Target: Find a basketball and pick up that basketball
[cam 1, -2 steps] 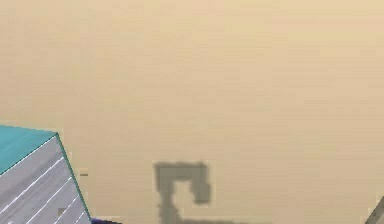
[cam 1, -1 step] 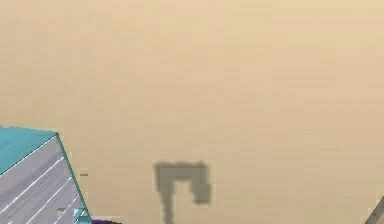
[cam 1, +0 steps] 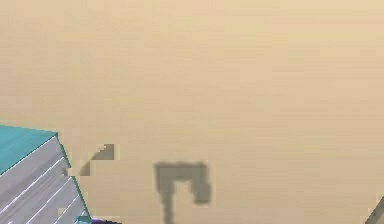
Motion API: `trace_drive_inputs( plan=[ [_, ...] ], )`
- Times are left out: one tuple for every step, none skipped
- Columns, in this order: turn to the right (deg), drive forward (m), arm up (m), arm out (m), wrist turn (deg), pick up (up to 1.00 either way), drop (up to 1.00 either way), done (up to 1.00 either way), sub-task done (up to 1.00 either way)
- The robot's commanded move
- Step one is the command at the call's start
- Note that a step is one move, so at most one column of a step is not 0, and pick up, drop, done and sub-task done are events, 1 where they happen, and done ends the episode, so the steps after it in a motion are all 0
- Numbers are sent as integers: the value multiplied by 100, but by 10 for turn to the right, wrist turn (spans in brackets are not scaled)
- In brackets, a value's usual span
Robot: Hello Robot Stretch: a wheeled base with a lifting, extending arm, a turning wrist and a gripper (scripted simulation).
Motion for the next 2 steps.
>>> trace_drive_inputs(
  plan=[
    [0, 0, 10, 0, 0, 0, 0, 0, 0],
    [0, 0, 0, 0, 0, 0, 0, 100, 0]
  ],
)
